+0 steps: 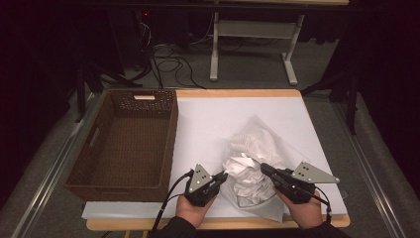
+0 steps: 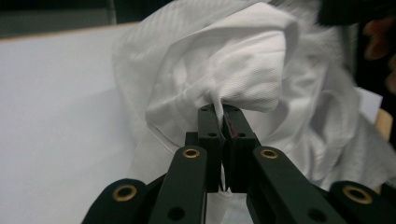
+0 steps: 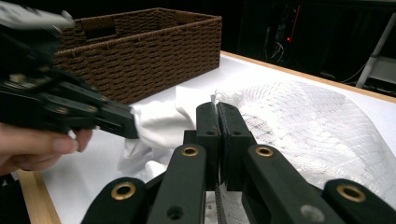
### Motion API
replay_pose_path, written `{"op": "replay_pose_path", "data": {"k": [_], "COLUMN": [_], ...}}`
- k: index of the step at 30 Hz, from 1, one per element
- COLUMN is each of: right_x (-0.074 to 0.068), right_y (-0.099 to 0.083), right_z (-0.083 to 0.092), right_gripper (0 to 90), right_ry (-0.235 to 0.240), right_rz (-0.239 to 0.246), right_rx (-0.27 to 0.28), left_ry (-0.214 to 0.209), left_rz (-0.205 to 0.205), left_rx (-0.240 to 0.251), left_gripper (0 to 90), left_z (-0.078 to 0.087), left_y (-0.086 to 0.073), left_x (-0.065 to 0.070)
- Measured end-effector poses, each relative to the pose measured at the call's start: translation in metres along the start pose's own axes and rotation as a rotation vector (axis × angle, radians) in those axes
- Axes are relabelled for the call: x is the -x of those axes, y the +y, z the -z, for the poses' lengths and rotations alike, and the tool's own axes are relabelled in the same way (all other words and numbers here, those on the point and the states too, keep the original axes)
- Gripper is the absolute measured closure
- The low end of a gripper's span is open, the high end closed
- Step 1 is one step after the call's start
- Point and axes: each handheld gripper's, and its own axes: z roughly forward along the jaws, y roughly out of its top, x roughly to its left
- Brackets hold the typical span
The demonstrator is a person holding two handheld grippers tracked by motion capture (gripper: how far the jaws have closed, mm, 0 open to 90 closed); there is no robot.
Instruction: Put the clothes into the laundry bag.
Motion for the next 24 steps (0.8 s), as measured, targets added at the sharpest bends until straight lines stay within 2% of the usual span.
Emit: {"op": "replay_pose_path", "data": {"k": [2,6,11,15,21,24], "right_x": [0.000,-0.001,-0.002,-0.002,-0.002,-0.005], "right_y": [0.000,0.000,0.001,0.001,0.002,0.004], "right_z": [-0.001,-0.001,-0.002,-0.001,0.001,0.001], "right_gripper": [89.7,89.7,89.7,89.7,89.7,89.7], "right_ry": [0.002,0.001,0.008,0.011,0.024,0.034], "right_rz": [-0.001,-0.004,-0.009,-0.009,-0.019,-0.009], "right_rx": [0.001,0.000,0.003,0.005,0.011,0.016], "left_ry": [-0.026,-0.077,-0.112,-0.113,-0.076,-0.058], "left_rz": [-0.018,-0.070,-0.086,-0.086,-0.071,-0.061], "left_rx": [0.019,0.008,-0.008,-0.032,-0.071,-0.084], "left_gripper": [86.9,87.0,86.9,86.9,86.6,86.4], "left_z": [-0.002,-0.014,-0.035,-0.053,-0.075,-0.083], "left_y": [0.004,0.009,0.014,0.018,0.015,0.014], "left_x": [0.009,0.025,0.039,0.041,0.039,0.038]}}
